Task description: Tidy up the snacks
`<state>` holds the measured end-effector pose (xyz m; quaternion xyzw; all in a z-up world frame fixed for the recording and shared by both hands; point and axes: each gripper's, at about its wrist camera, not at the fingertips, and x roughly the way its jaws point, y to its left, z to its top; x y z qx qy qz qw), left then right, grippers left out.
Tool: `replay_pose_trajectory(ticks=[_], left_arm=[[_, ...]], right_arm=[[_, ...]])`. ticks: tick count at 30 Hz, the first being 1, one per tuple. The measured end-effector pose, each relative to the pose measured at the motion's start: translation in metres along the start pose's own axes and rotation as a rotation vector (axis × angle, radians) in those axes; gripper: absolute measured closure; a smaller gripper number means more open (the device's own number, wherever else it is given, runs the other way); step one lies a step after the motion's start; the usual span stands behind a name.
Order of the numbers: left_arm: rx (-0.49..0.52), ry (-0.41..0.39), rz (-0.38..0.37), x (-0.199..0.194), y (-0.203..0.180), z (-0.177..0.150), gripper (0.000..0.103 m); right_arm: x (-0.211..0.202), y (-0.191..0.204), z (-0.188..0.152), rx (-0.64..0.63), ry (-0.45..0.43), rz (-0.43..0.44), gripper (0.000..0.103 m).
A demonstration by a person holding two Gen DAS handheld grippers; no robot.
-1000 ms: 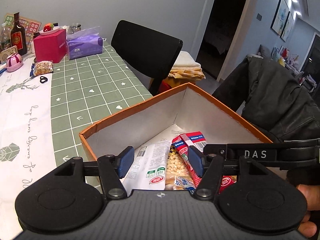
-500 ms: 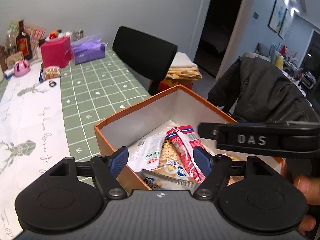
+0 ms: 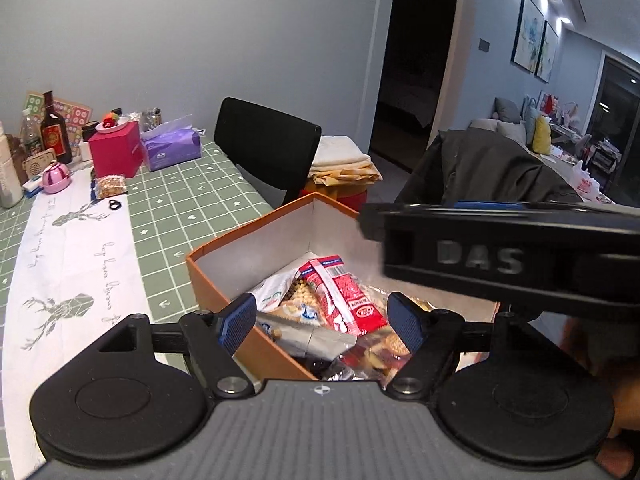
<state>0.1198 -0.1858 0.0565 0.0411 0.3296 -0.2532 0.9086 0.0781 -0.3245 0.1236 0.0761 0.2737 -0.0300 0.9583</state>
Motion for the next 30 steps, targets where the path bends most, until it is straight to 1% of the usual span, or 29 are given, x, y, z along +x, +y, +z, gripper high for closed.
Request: replay_pose_trajectory(ticks=[2,3,5,6,9,10,11,13,15,21,24,28,30], left_arm=[[-0.014,-0.002,0.027,-0.005,-0.002,-0.006,0.015],[-0.025,-0.001,0.041,-0.008,-0.005,-0.009,0.015],[-0.04,0.001,0.048,-0.013,-0.008,-0.014,0.015],[-0.044,-0.002,0.053,-0.017,-0.009,-0.016,0.015],[-0.058,-0.023,0.079,-0.026,-0.011,-0.025,0.012],[-0.06,-0.021,0.085,-0.026,-0.012,-0.027,0.011],[-0.059,-0.011,0.092,-0.026,-0.013,-0.029,0.011],[-0.047,0.013,0.107,-0.026,-0.016,-0.033,0.011],[-0.029,0.022,0.122,-0.027,-0.021,-0.038,0.011],[0.01,0.042,0.143,-0.016,-0.029,-0.043,0.01],[-0.004,0.079,0.173,-0.007,-0.027,-0.045,0.008],[0.026,0.123,0.217,0.004,-0.031,-0.048,0.008],[0.033,0.149,0.226,0.008,-0.032,-0.05,0.008]], right_arm=[[-0.019,-0.004,-0.009,0.012,-0.04,0.004,0.029],[-0.027,-0.006,-0.014,0.013,-0.066,-0.008,0.027],[-0.044,-0.009,-0.025,0.017,-0.107,-0.029,0.019],[-0.05,-0.01,-0.031,0.024,-0.121,-0.034,0.019],[-0.065,-0.015,-0.045,0.032,-0.142,-0.049,0.011],[-0.069,-0.017,-0.049,0.035,-0.144,-0.056,0.008],[-0.073,-0.019,-0.052,0.039,-0.141,-0.06,0.007],[-0.076,-0.023,-0.056,0.049,-0.128,-0.072,0.004],[-0.08,-0.026,-0.06,0.052,-0.108,-0.093,0.003],[-0.065,-0.028,-0.066,0.063,0.009,-0.131,0.003],[-0.055,-0.028,-0.067,0.059,0.068,-0.161,0.003],[-0.045,-0.036,-0.071,0.074,0.137,-0.173,0.003],[-0.039,-0.038,-0.074,0.077,0.173,-0.179,0.003]])
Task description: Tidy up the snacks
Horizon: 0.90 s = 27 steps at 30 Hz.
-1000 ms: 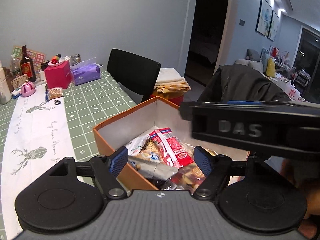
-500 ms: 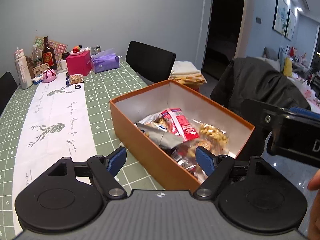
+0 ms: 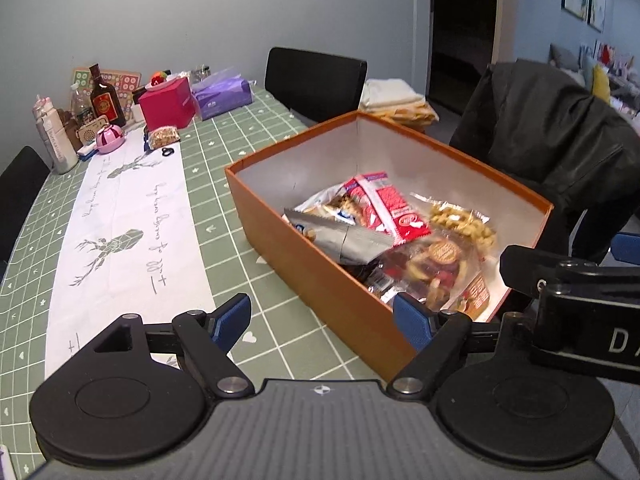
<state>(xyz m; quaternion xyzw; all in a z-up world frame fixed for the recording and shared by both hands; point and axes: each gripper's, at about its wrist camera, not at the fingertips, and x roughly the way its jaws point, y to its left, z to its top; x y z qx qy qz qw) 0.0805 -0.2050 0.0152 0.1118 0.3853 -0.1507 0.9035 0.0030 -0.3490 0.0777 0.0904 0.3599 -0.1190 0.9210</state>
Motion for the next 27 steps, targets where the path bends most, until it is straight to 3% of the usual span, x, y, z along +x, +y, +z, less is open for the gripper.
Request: replay_pose_trajectory(ticks=[6,12,27], left_arm=[[-0.053,0.087,-0.009,0.01,0.011,-0.003,0.008],[-0.15,0.082,-0.029,0.003,0.029,-0.001,0.008],[-0.152,0.073,-0.031,0.003,0.029,0.002,0.008]], right_arm=[[0.012,-0.002,-0.001,0.012,0.072,-0.038,0.003],[0.018,0.004,-0.002,-0.02,0.097,-0.068,0.003],[0.023,0.003,-0.001,-0.015,0.115,-0.067,0.003]])
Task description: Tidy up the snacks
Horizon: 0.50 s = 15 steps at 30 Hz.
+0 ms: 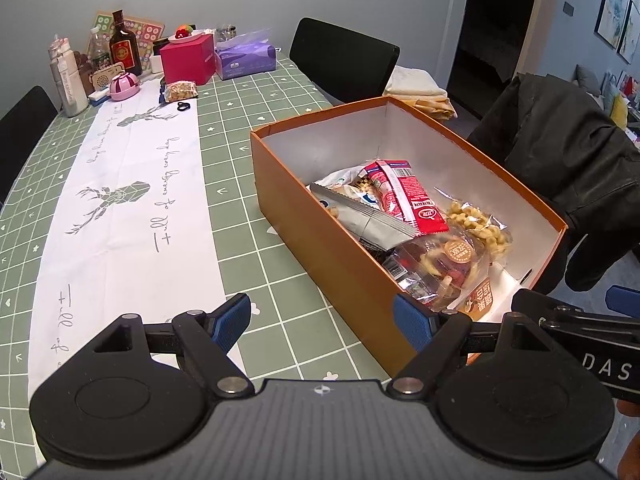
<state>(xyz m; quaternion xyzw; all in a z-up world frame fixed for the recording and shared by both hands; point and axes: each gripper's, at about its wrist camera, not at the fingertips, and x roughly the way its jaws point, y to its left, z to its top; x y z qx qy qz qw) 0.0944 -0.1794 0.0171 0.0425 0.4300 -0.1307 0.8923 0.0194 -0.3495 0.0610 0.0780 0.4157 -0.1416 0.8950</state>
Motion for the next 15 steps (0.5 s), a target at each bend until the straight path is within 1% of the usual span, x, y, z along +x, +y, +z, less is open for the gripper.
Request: replay_pose_trajectory(ticks=[15], left_arm=[[0.0,0.002,0.001,0.0014,-0.0016,-0.0007,0.008]], right_arm=[[0.0007,-0.0003,0.0003,0.002,0.001,-0.001,0.003]])
